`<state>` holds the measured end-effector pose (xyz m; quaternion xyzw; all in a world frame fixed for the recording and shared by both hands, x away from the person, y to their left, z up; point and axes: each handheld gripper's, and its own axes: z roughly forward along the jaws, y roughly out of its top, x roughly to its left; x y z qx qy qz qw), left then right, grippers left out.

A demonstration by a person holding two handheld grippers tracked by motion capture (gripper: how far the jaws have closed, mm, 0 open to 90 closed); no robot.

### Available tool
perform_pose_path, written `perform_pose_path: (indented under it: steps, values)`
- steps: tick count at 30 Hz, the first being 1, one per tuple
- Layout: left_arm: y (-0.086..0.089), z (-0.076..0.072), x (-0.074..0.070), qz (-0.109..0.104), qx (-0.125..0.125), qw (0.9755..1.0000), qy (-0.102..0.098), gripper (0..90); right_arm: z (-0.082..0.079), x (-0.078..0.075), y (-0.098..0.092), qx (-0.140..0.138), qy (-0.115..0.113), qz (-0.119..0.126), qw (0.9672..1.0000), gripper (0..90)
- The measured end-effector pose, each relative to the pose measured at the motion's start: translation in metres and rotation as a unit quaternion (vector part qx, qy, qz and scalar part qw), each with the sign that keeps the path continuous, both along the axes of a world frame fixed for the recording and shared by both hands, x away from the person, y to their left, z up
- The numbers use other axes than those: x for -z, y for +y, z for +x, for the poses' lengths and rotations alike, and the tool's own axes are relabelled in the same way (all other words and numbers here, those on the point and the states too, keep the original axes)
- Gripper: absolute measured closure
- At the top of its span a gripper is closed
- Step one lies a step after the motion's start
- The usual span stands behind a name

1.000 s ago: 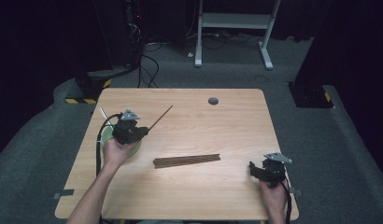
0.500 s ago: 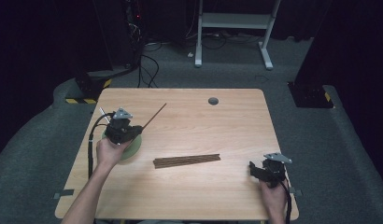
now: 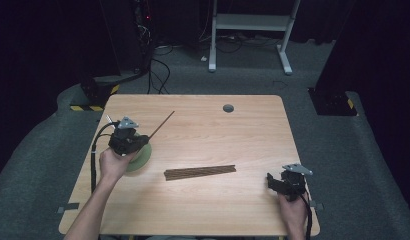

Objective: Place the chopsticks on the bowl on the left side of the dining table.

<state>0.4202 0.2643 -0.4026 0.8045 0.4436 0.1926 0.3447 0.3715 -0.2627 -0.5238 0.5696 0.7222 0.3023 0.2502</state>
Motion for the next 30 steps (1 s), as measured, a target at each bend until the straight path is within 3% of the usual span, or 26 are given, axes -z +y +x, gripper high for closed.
perform_pose_path:
  steps: [30]
  values:
    - [0.037,-0.015,0.012,0.004,-0.045,0.9989,0.010,83.9,0.000,0.000,0.000,0.000,0.000,0.000,1.0000,23.5]
